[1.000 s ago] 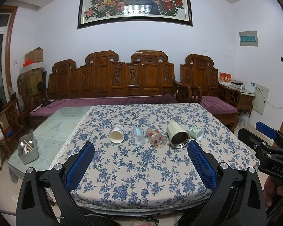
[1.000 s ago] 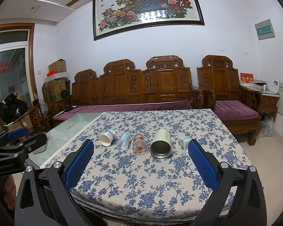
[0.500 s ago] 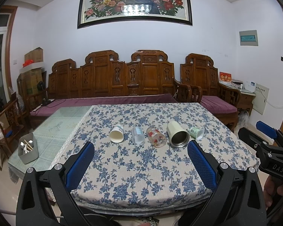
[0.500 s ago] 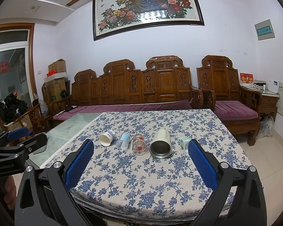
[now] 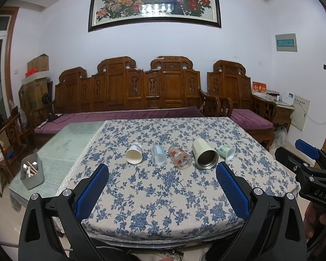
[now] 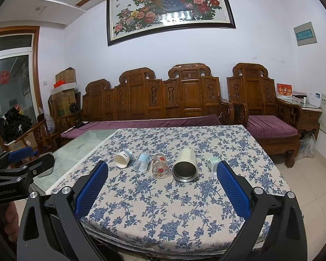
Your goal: Flip cup upside down
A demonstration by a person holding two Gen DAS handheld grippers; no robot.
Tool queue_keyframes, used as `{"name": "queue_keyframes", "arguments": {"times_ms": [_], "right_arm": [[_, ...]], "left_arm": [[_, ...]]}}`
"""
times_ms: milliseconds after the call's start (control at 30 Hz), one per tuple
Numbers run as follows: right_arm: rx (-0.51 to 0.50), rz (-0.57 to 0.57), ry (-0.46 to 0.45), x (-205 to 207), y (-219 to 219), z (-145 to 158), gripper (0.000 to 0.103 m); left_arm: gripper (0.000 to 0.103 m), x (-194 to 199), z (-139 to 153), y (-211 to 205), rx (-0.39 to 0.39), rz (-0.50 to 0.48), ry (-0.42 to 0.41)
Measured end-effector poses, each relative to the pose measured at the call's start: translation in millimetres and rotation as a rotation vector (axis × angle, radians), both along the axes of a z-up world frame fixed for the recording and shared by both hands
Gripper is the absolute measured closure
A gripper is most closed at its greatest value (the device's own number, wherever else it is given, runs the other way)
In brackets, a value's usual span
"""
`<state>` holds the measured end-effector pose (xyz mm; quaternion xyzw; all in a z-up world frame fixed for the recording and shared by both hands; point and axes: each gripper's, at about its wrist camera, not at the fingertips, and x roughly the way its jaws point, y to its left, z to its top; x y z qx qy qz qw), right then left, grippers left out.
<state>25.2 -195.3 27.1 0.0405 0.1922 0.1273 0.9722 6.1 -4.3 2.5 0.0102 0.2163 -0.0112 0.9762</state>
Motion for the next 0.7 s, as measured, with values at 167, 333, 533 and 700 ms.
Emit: {"name": "queue_keyframes", "arguments": {"times_ms": [167,333,533,700], "right_arm": [[-0.011,0.008,0.033,20.6,-2.7,-4.0,0.002],[-0.033,0.002,0.061,57.8,-9.6,-6.9,0.002],[-0.088,0.005,0.121,120.3,-12.0,-17.4,0.002],[-0.13,0.029,0.195,178.5,-8.5,-34.2,0.005]], "left_arm": [[0.008,31.6,-12.6,5.0,0.007,-0.03,0.087],[0.008,64.7,-28.1,10.1,0.034,-0.052,0.138],[0.008,108.4,-40.3,13.7,0.044,-0.076,0.193],[0.008,145.0,-54.9,15.9,0.053,-0.088,0.241]]}}
